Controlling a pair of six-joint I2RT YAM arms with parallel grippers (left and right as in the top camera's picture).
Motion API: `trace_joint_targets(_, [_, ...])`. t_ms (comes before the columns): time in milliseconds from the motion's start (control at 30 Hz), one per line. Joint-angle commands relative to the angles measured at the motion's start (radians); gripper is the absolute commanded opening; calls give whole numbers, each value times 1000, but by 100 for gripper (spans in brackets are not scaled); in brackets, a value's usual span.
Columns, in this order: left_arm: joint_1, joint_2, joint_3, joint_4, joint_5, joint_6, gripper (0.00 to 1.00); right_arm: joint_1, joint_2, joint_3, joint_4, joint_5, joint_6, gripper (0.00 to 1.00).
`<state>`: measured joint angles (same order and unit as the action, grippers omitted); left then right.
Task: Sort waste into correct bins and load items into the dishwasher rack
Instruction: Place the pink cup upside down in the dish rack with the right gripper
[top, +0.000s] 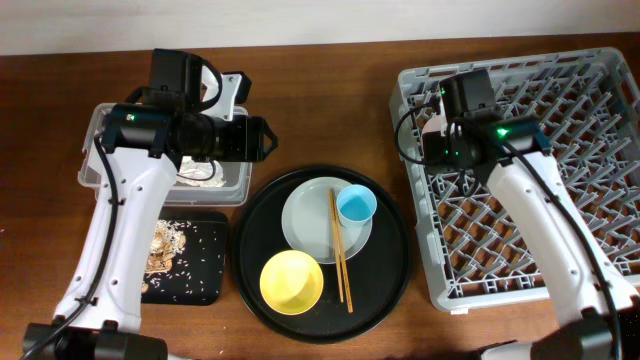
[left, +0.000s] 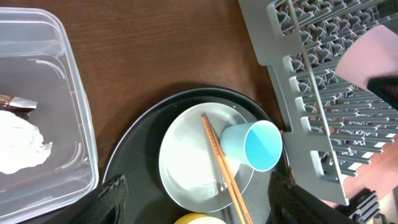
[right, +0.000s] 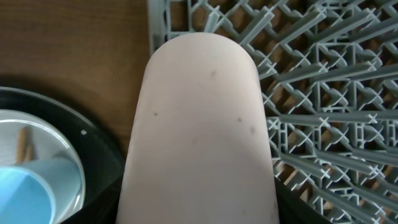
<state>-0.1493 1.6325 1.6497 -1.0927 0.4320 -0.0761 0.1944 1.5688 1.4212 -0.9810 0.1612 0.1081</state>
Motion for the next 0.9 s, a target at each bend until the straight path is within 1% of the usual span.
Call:
trace_joint_targets(0, [-1, -2, 13, -2, -14, -5, 72, -37, 41, 2, 40, 53, 13, 48])
trace_joint_targets(167, [-1, -2, 13, -2, -14, -5, 72, -59, 75, 2, 111, -1, 9, 47])
trace_joint_targets(500, [-1, -2, 13, -41, -14, -5, 72, -60, 181, 2, 121, -7, 9, 49])
trace_joint_targets(567, [-1, -2, 13, -46, -14, -5, 72, -59, 200, 2, 122, -7, 9, 67])
trace_joint_targets(633, [-1, -2, 13, -46, -14, -5, 72, -59, 198, 5, 120, -8, 8, 100])
trace_joint_targets(700, [-1, -2, 13, -46, -14, -5, 72, -59, 197, 31, 92, -8, 9, 99])
trace_joint_targets(800, [-1, -2, 13, -46, -14, -5, 72, -59, 194, 132, -16, -30, 9, 100])
trace_joint_targets(833, [-1, -2, 13, -46, -14, -5, 72, -59, 193, 203, -107, -80, 8, 97])
trace_joint_targets(867, [-1, -2, 13, -46, -14, -5, 72, -59, 193, 260, -222, -153, 1, 78])
